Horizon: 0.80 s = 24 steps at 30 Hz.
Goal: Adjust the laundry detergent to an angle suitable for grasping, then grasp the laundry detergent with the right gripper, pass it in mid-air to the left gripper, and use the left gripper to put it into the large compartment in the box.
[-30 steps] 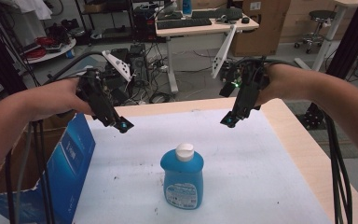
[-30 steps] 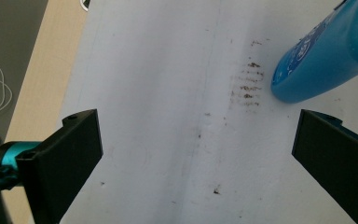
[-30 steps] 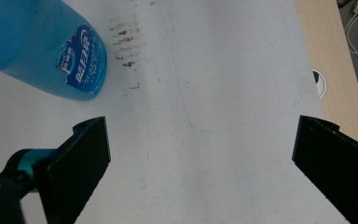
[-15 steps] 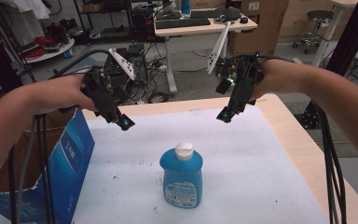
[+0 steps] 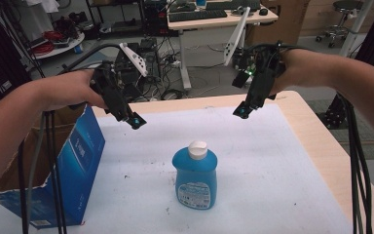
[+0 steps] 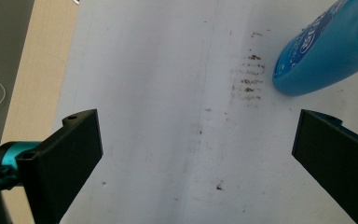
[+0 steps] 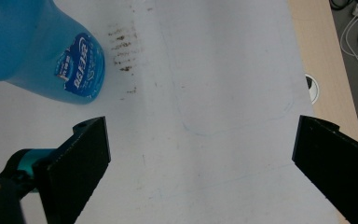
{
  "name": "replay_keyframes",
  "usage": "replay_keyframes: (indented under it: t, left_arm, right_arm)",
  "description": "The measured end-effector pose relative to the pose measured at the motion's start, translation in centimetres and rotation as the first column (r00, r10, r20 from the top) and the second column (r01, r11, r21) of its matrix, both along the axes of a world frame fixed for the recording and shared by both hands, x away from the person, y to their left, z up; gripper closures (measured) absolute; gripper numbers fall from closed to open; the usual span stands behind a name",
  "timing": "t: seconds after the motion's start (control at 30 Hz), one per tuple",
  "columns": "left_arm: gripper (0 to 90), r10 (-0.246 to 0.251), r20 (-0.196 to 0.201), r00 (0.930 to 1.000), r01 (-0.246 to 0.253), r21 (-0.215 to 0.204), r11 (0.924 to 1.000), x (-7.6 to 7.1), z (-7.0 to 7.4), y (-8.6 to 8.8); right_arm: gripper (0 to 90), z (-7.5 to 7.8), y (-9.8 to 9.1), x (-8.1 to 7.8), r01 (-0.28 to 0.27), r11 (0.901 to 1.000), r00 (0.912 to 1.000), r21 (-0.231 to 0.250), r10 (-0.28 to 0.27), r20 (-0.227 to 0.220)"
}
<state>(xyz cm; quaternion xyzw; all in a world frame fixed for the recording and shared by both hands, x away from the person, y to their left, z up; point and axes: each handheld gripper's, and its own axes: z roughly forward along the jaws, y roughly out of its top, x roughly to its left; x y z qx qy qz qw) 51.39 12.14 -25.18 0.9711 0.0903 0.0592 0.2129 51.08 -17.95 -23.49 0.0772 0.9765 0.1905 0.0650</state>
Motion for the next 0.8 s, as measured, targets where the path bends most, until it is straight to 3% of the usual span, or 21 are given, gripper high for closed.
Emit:
replay_keyframes:
  t: [0.4,0.8]
  left_arm:
    - [1.6,-0.017,0.005,0.9998,0.017,0.008,0.9998,-0.2,0.0,0.0]
    - [1.6,-0.030,0.002,0.9996,0.029,0.018,0.9994,-0.6,0.1,0.2]
  right_arm:
    - [3.3,0.2,0.3,-0.1,0.006,0.9999,1.0000,-0.015,-0.006,0.004]
    - [3.2,0.8,0.0,-1.6,0.026,0.9996,0.9996,-0.009,-0.026,0.012]
